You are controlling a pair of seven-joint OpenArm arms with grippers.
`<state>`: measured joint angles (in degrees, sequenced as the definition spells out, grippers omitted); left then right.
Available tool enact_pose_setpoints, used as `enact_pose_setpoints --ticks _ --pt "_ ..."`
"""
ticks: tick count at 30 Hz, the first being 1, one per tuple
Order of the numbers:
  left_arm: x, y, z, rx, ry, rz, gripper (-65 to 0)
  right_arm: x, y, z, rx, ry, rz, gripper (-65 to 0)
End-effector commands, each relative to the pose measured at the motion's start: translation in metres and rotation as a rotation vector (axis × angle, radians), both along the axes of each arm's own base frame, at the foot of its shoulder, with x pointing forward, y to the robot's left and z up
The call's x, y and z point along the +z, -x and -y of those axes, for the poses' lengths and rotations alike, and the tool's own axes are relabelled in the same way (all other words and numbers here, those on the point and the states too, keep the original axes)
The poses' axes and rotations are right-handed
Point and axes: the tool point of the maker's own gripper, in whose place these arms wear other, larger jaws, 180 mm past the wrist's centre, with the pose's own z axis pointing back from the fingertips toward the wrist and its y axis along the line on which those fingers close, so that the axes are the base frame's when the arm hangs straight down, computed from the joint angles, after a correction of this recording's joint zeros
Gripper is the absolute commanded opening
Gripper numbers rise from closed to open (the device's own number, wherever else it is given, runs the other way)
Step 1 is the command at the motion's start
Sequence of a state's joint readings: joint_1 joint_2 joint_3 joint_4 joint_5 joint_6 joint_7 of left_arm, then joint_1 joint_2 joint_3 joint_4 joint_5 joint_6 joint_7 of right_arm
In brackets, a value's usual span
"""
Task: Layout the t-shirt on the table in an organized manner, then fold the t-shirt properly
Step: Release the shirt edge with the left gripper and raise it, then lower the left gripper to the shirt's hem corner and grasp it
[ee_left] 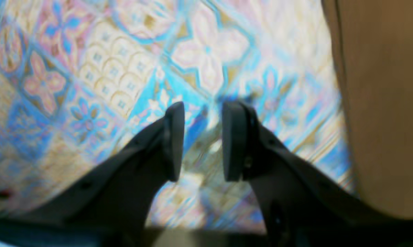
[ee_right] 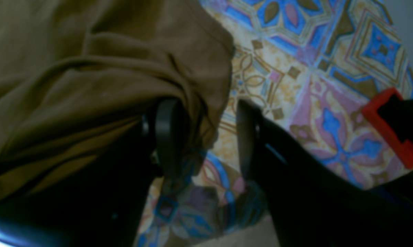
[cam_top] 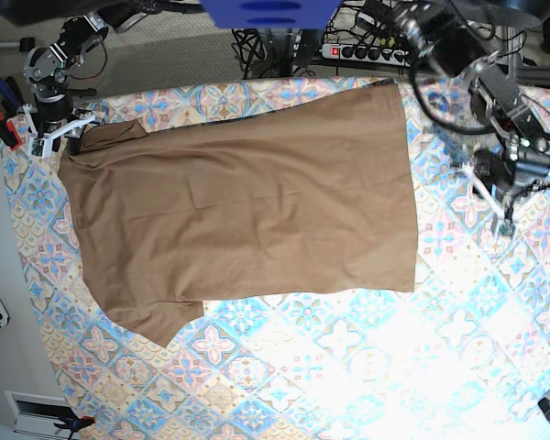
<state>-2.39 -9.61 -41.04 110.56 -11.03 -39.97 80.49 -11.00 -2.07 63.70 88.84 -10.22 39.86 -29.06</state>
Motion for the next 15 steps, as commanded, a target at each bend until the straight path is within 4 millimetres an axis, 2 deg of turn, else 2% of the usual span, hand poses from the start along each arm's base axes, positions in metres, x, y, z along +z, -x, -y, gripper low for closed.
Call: enact_pose_setpoints --ticks 1,4,8,10,15 --pt "0.005 -0.01 -0.003 0.026 0.028 0.039 -47.0 0.009 -0.003 0.007 0.005 0.035 0.015 -40.4" --pt "-0.008 -0.023 -0.008 0.106 0.148 0.054 -46.5 0.004 0.001 0.01 0.015 0.071 -0.037 -40.4" --pt "-0.055 -0.029 0.012 0.095 0.3 -0.068 -46.4 0.003 0.002 0.011 0.019 0.084 -0.054 -40.5" --pt "-0.071 -0.031 0.021 0.091 0.359 -0.106 -46.4 0.004 0.001 0.011 0.019 0.085 -0.053 -40.5" --pt "-0.079 -0.06 0.034 0.045 0.42 -0.074 -46.4 0.004 0.001 0.011 0.019 0.086 -0.053 -40.5"
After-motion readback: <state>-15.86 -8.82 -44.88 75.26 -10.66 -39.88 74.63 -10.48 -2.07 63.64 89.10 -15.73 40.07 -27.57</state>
